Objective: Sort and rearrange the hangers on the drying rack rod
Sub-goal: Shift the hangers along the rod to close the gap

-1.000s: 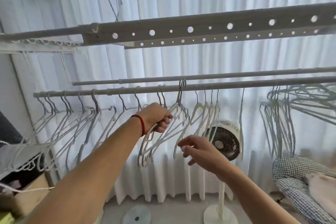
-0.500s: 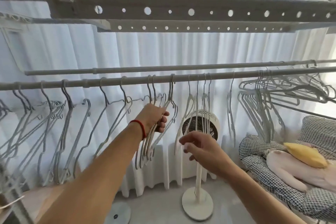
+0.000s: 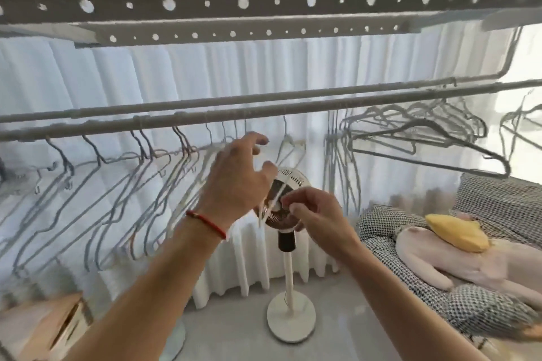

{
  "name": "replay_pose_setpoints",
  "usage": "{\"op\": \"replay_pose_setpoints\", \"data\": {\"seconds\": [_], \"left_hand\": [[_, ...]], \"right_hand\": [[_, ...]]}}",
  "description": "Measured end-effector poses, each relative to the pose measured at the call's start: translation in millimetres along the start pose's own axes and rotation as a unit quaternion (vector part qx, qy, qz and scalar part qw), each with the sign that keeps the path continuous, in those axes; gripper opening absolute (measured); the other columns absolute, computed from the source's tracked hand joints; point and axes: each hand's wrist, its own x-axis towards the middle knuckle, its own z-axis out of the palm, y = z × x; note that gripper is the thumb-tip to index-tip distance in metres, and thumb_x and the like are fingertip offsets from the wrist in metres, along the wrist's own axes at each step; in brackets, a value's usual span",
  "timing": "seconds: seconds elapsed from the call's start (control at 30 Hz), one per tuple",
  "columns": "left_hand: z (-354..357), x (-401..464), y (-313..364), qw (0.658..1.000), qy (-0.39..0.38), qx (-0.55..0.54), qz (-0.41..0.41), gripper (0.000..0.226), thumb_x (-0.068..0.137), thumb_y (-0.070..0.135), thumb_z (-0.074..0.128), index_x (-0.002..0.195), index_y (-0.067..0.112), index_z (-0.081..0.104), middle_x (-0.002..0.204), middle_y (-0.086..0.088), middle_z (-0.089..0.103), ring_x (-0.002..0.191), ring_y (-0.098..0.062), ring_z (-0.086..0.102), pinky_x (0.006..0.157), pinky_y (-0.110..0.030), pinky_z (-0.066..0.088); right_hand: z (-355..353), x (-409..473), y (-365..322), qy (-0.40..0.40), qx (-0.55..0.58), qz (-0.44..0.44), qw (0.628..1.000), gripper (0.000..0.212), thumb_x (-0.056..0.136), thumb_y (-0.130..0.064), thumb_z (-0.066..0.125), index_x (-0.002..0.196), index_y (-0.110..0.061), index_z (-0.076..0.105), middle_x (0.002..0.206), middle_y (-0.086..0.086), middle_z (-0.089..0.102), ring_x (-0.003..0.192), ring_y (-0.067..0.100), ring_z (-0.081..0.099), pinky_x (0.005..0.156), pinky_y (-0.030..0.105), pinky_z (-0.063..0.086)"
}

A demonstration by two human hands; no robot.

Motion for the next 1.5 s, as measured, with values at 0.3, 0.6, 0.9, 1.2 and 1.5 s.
{"op": "replay_pose_setpoints", "data": {"seconds": [0.3,0.6,0.9,1.2,1.5], "left_hand": [[169,-2,132,0.982,-0.104,-0.153,0.043,0.058,0.093,0.02,0.066,0.146,0.029,0.043,0.132,0.003,0.058,0.114,-0.008,0.054,0.095,-0.024,0.049],[320,40,184,0.956,-0.163,-0.24,-0.042,0.058,0.091,0.022,0.066,0.145,0.026,0.044,0.144,0.0,0.052,0.128,-0.014,0.05,0.106,-0.035,0.044],[427,111,193,0.936,-0.159,-0.291,-0.119,0.072,0.089,0.042,0.07,0.15,0.027,0.035,0.155,-0.007,0.037,0.137,-0.026,0.044,0.111,-0.047,0.042],[456,116,219,0.818,-0.137,-0.473,-0.296,0.125,0.065,0.071,0.078,0.16,0.037,0.004,0.159,-0.008,0.039,0.13,-0.026,0.057,0.11,-0.051,0.045],[441,103,217,0.818,0.074,-0.425,-0.381,0.071,0.082,0.043,0.065,0.147,0.022,0.046,0.127,-0.005,0.062,0.107,-0.027,0.067,0.074,-0.045,0.062]], "right_hand": [[-205,-25,49,0.131,0.01,0.018,0.991,0.026,0.094,0.001,0.057,0.099,-0.017,0.075,0.095,0.0,0.077,0.084,0.021,0.072,0.073,0.038,0.061],[-327,2,102,0.214,-0.216,0.016,0.953,0.037,0.096,-0.01,0.063,0.132,-0.017,0.063,0.129,-0.003,0.068,0.118,0.012,0.062,0.101,0.033,0.052],[-415,103,144,0.19,-0.413,0.041,0.889,0.061,0.094,-0.02,0.064,0.15,-0.011,0.041,0.133,0.011,0.06,0.123,0.027,0.057,0.1,0.041,0.048],[-403,114,181,0.004,-0.179,-0.091,0.98,0.018,0.099,-0.028,0.058,0.108,-0.028,0.074,0.089,-0.009,0.076,0.08,0.001,0.071,0.07,0.023,0.059],[-395,131,184,-0.23,-0.142,-0.197,0.942,0.046,0.098,-0.047,0.057,0.142,-0.032,0.057,0.147,-0.012,0.047,0.134,0.002,0.044,0.105,0.011,0.038]]}}
